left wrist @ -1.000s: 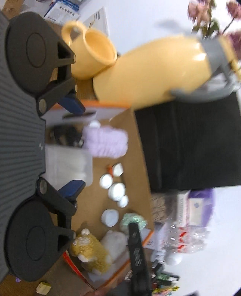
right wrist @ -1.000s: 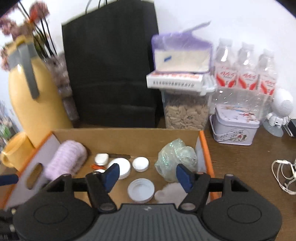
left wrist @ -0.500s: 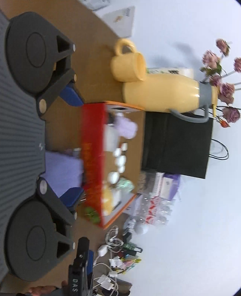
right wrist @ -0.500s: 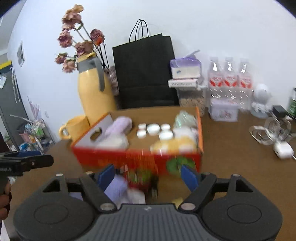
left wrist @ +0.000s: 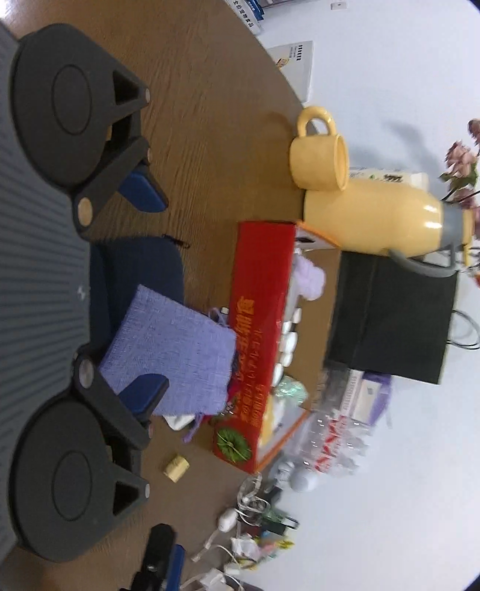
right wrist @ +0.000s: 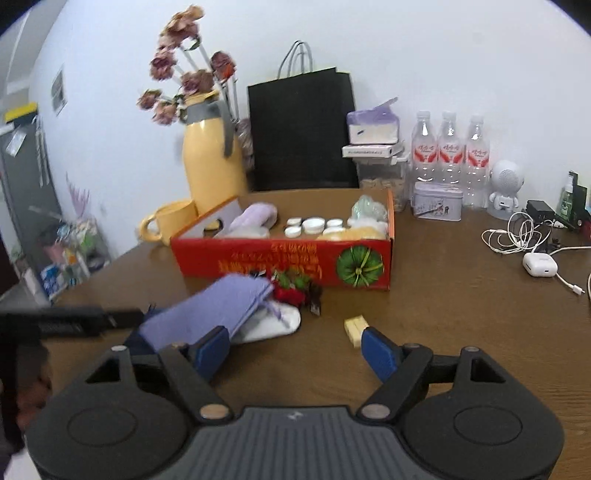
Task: Organize objects
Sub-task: 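Withdraw both grippers from the box toward the cables on the table, then grasp the braided black cable with the left gripper while the right grasps a thin black cable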
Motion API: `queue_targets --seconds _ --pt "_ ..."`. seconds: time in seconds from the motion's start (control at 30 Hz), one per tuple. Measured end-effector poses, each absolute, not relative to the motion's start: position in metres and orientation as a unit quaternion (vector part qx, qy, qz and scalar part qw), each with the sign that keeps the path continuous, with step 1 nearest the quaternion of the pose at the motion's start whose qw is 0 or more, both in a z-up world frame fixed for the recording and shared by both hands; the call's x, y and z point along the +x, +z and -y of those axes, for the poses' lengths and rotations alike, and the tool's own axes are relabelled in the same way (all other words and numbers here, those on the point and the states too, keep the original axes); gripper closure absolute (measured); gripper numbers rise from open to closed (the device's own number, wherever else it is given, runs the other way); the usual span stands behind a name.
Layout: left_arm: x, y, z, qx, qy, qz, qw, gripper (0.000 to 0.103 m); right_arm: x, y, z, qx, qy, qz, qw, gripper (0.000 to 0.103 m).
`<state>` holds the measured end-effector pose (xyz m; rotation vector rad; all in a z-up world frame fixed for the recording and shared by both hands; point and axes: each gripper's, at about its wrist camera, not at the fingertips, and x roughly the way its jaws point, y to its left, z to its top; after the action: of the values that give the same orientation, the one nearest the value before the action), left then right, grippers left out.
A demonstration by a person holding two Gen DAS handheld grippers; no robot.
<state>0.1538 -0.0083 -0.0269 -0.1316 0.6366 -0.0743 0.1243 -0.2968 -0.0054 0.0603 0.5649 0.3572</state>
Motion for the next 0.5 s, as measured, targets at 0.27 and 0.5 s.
queue_targets --seconds 0.27,0.5 --pt "0.177 -0.043 0.042 0.004 -0.058 -0.313 0.948 0.037 0.176 -0.028 0.279 0.016 0.171 -0.296 0.94 0.038" --pt "0.152 -0.05 0.053 0.074 -0.067 -0.305 0.947 0.077 0.225 -0.041 0.264 -0.008 0.177 -0.298 0.938 0.046"
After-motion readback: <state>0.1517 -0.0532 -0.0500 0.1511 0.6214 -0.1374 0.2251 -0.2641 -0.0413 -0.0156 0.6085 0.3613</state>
